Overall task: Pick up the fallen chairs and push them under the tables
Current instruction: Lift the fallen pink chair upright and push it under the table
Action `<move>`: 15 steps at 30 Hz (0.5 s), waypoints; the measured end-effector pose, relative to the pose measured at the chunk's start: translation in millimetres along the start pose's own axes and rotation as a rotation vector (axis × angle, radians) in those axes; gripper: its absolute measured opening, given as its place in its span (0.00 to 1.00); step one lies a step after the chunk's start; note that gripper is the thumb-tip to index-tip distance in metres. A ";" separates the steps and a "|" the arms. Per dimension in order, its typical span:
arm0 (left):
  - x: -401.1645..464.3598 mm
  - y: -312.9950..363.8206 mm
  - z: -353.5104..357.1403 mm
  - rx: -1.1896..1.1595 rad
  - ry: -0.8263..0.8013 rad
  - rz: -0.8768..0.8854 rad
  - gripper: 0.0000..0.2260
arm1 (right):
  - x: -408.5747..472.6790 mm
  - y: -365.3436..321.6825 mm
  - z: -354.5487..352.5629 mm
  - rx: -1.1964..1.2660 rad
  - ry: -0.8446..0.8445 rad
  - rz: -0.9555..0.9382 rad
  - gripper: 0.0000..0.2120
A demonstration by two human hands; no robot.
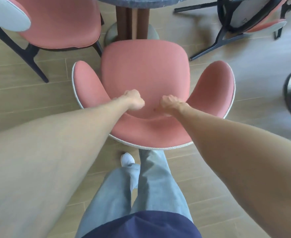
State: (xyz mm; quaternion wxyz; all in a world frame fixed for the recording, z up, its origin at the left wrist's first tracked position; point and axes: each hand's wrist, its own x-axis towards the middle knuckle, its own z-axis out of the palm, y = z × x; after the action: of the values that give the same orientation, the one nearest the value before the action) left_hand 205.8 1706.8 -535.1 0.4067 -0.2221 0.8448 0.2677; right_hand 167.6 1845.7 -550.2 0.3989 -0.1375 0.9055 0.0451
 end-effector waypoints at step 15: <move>128.3 -1.6 97.2 0.414 -0.400 0.018 0.20 | 119.2 5.1 86.2 -0.140 -0.575 -0.136 0.24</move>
State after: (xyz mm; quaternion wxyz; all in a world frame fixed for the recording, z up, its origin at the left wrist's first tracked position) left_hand 188.7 1746.9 -690.1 0.5995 -0.0696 0.7864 0.1316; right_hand 150.6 1841.7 -696.3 0.6307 -0.2065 0.7388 0.1176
